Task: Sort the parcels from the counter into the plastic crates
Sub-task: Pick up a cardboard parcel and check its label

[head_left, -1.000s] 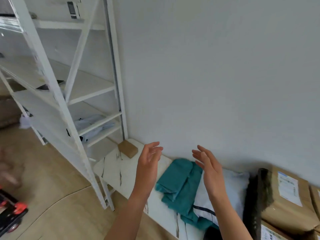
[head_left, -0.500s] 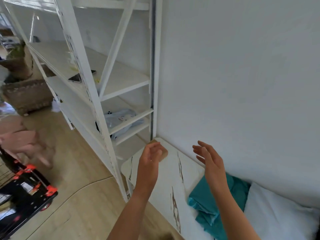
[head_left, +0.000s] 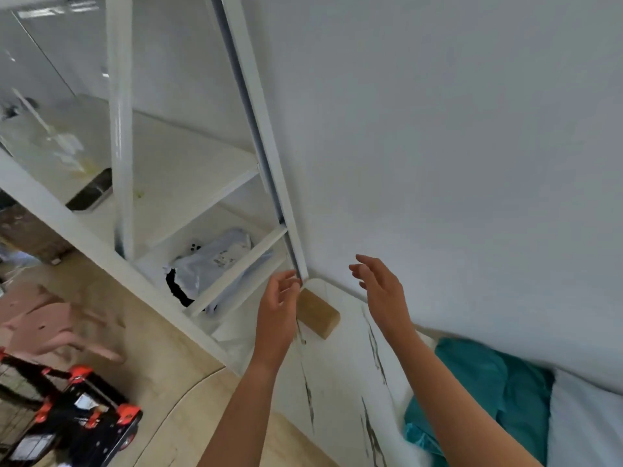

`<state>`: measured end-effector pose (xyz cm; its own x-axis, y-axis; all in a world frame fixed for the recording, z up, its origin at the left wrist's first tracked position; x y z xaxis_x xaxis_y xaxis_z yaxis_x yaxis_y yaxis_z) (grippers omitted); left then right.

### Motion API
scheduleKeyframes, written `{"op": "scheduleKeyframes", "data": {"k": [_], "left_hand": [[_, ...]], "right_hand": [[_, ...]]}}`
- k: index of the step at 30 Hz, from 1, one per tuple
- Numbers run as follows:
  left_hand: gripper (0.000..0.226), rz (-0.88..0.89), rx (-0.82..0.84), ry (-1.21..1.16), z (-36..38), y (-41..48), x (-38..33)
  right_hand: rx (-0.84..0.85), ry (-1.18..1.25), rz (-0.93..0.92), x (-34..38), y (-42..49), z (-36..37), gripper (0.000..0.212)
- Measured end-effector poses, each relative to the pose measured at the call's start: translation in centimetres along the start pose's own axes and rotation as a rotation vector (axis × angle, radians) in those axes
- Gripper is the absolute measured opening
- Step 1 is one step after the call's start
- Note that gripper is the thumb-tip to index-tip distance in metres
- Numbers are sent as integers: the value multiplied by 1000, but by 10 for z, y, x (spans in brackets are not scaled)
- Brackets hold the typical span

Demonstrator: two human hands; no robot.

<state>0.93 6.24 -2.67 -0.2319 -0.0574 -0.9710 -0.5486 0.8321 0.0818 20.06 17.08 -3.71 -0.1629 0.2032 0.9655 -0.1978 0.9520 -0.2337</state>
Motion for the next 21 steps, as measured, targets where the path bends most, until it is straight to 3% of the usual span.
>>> {"op": "scheduleKeyframes", "data": {"k": [8, 15, 21], "left_hand": [[33, -176, 110, 191, 6, 46, 110], [64, -245, 600, 651, 28, 71, 233], [77, -266, 1027, 921, 33, 67, 311]], "right_hand": [[34, -343, 125, -87, 68, 43, 42], [182, -1035, 184, -173, 95, 123, 72], [219, -1268, 191, -225, 119, 171, 84]]}}
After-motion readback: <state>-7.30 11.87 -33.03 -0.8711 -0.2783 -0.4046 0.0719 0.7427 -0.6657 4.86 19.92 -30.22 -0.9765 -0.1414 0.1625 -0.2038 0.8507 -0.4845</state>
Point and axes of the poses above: each hand's wrist, its own y-axis towards the middle knuckle, its own z-axis out of the palm, x = y × z, the point moved 8 cm from there along y, towards the middle knuckle, and after that the axes turned 10 degrees about z, right-handed, at the moved point
